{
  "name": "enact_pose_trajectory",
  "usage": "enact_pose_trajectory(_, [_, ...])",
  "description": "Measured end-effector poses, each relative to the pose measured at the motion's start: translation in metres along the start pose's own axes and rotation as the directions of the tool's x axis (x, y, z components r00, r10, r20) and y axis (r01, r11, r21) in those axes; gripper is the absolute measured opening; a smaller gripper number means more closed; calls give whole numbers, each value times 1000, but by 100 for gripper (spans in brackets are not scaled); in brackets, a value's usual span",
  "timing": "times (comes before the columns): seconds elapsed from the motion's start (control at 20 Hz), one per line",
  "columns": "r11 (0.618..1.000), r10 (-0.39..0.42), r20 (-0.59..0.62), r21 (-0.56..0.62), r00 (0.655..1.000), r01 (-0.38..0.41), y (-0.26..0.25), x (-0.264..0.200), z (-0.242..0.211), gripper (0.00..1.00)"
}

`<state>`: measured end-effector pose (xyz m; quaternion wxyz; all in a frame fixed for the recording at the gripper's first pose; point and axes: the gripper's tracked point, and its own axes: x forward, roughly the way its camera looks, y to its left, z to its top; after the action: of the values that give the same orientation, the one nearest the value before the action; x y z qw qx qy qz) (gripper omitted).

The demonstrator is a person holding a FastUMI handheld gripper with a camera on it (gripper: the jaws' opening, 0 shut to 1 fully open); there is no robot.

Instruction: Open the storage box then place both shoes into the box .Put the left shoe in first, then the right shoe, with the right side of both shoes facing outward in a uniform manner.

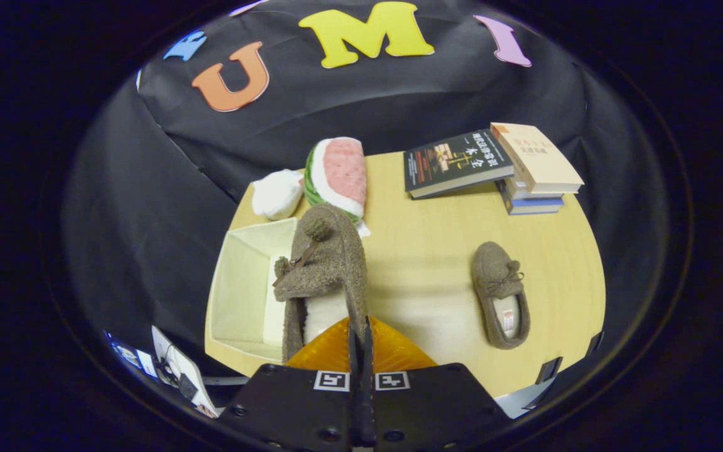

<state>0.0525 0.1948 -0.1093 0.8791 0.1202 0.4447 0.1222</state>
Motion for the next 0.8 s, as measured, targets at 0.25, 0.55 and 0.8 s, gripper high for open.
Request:
enact_pose_trajectory(0.25, [997, 69, 3, -29, 998, -69, 72, 4, 1, 0])
enact_pose_trajectory(0.55, [995, 102, -99, 23, 990, -100, 139, 60, -27, 0])
enact_pose_trajectory(0.8, [997, 31, -174, 81, 984, -17, 161, 120, -40, 0])
